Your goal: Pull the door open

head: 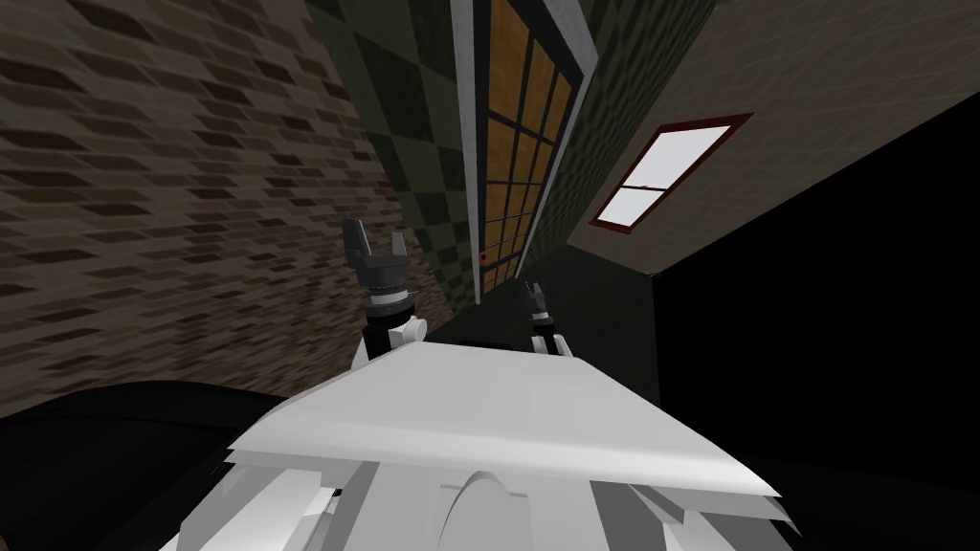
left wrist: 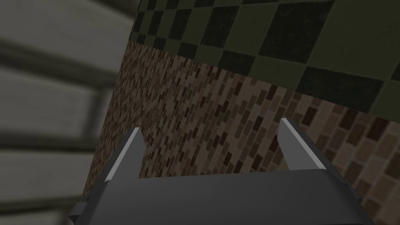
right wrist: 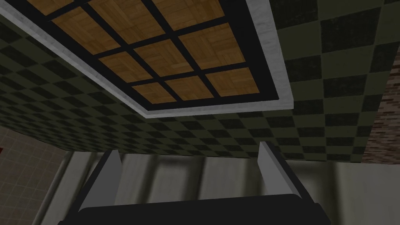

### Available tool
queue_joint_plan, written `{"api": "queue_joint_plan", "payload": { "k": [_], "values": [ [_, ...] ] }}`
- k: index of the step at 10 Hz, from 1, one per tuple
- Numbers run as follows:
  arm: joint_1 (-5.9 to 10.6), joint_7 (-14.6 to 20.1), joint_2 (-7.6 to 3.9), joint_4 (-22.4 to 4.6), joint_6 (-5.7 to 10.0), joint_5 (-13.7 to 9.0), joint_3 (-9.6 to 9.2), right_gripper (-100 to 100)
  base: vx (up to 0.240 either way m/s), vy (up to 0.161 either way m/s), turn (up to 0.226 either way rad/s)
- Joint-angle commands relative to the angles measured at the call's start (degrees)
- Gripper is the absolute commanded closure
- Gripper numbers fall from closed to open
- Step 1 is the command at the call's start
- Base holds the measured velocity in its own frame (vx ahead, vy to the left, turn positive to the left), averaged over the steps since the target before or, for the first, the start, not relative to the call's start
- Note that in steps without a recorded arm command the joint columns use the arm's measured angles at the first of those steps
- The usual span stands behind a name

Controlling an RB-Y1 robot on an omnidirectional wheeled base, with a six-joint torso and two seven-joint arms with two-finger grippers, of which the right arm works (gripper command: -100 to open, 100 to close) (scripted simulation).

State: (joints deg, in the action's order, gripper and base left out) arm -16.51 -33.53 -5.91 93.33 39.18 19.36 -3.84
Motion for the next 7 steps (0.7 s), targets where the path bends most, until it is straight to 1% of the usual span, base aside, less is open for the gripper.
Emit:
{"api": "queue_joint_plan", "payload": {
  "k": [1,4,5,7],
  "values": [
    [0.56,-1.36,-0.10,-1.81,0.47,0.71,-0.29,-100,0.100,-0.001,0.011],
    [1.67,-3.72,-0.09,-5.26,1.30,2.01,-0.84,-100,0.100,-0.021,0.018],
    [2.42,-5.29,-0.01,-7.57,1.85,2.88,-1.20,-100,0.129,-0.001,0.026],
    [3.16,-6.87,0.08,-9.87,2.40,3.75,-1.57,-100,0.144,-0.026,0.019]
  ]
}}
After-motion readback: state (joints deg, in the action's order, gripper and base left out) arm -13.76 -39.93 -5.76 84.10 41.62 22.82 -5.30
